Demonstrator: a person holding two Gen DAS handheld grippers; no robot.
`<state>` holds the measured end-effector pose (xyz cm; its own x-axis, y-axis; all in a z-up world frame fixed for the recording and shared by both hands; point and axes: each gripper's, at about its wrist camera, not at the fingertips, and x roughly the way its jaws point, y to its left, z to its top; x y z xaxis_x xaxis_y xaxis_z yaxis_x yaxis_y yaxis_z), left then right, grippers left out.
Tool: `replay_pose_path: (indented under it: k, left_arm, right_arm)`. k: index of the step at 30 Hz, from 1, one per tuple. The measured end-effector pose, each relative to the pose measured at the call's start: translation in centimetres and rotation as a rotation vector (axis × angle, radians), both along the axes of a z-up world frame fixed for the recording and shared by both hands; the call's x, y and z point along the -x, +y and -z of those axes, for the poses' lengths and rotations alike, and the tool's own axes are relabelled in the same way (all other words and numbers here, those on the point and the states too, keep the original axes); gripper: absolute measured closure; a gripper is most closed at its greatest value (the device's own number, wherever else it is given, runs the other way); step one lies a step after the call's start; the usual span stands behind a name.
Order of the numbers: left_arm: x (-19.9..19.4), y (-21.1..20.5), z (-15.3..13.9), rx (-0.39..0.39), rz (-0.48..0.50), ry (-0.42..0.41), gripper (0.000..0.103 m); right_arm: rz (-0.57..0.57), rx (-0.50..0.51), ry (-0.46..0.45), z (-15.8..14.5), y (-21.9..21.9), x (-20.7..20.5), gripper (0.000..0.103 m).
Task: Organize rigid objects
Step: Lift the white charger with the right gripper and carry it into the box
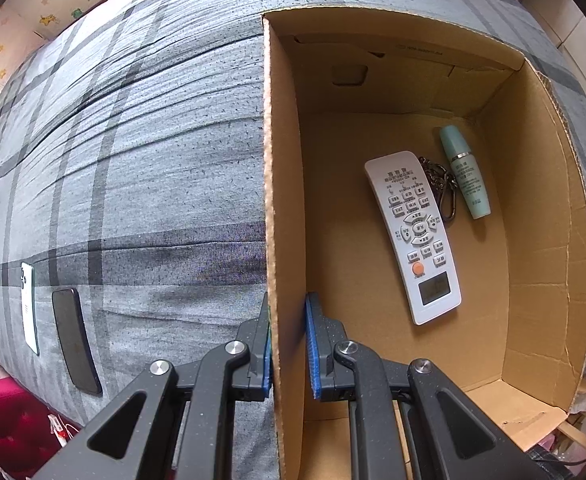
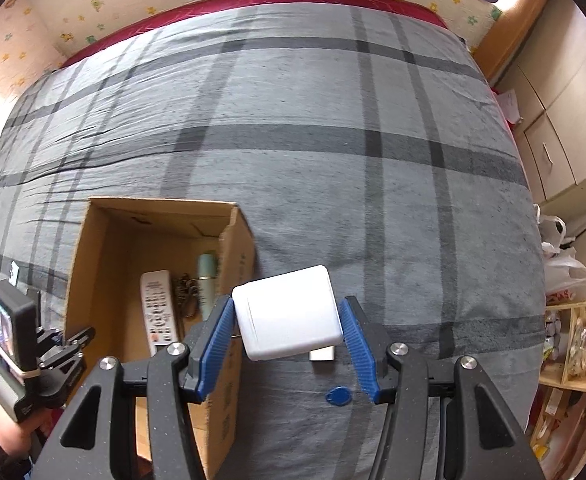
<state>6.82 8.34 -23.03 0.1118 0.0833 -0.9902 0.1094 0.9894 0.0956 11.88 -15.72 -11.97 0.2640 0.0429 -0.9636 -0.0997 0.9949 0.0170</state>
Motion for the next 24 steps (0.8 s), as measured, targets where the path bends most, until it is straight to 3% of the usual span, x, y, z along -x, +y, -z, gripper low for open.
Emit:
replay_pose_path:
  k: [11,24]
  left_arm:
    - [-0.1,0.3,0.2,0.016,0.002,0.003,0.089]
    - [0.1,0.9,0.5,0.033,0.012,-0.006,0.089]
  right_arm:
    - [-0.087,-0.033,0.0,-0.4,5.0,0.2,0.045]
    - [-0.184,-0.049,0.032,1.8,10.6,0.2,0.045]
